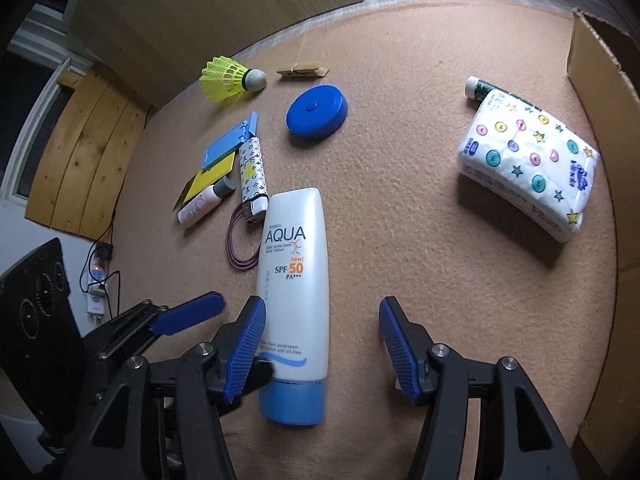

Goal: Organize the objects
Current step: 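Move the right tool to the white AQUA sunscreen tube, then close the right gripper on the sunscreen tube and lift it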

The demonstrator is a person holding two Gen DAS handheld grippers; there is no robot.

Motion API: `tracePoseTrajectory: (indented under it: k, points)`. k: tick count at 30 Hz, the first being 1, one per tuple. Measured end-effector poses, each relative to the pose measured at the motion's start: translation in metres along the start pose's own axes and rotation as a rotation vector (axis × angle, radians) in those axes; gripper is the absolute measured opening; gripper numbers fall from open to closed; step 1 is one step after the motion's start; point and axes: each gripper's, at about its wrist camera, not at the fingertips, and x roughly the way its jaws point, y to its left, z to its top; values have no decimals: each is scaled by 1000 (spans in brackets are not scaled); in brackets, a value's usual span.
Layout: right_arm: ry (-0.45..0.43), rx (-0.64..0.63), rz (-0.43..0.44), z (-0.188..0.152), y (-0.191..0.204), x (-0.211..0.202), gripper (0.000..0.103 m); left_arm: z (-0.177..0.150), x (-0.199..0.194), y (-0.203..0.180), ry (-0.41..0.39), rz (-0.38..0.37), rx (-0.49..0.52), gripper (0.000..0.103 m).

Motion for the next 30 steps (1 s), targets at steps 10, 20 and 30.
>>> tracePoseTrajectory:
  k: [10,20,30]
  points:
    - [50,-31,35,-1,6,8,55,4,14,-6,13,-64,-20,60]
    - [34,-56,25,-6,13,1,40,5,12,-19,1,-64,-11,49]
    - [-93,-47,1,-4,-2,-59,38,29,-8,-68,-69,-70,68,46]
